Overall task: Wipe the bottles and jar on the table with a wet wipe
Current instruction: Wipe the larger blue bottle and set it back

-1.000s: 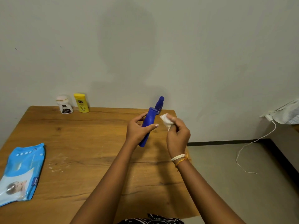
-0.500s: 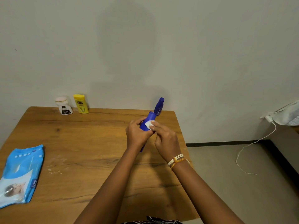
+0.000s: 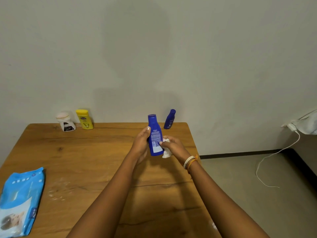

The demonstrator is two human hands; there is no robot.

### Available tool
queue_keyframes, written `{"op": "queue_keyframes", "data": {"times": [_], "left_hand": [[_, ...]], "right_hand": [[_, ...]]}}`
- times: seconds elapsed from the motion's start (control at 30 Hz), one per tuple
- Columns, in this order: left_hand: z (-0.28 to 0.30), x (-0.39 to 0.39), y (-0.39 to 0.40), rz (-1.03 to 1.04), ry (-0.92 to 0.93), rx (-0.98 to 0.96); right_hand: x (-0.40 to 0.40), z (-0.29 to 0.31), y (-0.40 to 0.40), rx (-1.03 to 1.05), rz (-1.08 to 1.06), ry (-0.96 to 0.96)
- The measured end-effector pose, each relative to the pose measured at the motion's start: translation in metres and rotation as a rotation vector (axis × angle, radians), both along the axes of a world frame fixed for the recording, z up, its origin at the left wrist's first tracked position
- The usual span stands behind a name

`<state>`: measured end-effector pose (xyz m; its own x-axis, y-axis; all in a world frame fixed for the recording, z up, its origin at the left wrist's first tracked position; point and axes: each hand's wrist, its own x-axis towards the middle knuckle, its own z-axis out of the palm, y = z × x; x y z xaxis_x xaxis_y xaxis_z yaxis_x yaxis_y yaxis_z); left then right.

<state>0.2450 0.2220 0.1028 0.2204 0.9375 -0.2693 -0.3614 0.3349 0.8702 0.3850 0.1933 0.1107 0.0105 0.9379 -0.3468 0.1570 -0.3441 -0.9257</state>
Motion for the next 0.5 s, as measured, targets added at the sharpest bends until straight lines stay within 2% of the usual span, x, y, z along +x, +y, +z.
{"op": "queue_keyframes", "data": {"times": [0.07,0.13,0.23,0.37,0.43,0.5], "left_hand": [[0.001,0.0,0.017,-0.049,-0.036,0.0],[-0.001,0.001,0.036,-0.114,0.005,0.035],[-0.011,0.006,0.066,-0.203,0.244,0.129],[-0.041,0.022,0.104,-0.101,0.549,0.201],[-0.058,0.032,0.119,-0.058,0.646,0.207],[-0.073,0.043,0.133,-0.037,0.667,0.171]], "right_hand": [[0.003,-0.004,0.015,0.02,0.053,-0.022],[0.007,-0.008,0.031,0.049,0.053,-0.04],[0.014,-0.02,0.062,0.073,-0.044,-0.034],[0.023,-0.048,0.108,0.076,-0.133,-0.099],[0.025,-0.066,0.126,0.063,-0.162,-0.153],[0.025,-0.085,0.139,0.07,-0.2,-0.199]]}}
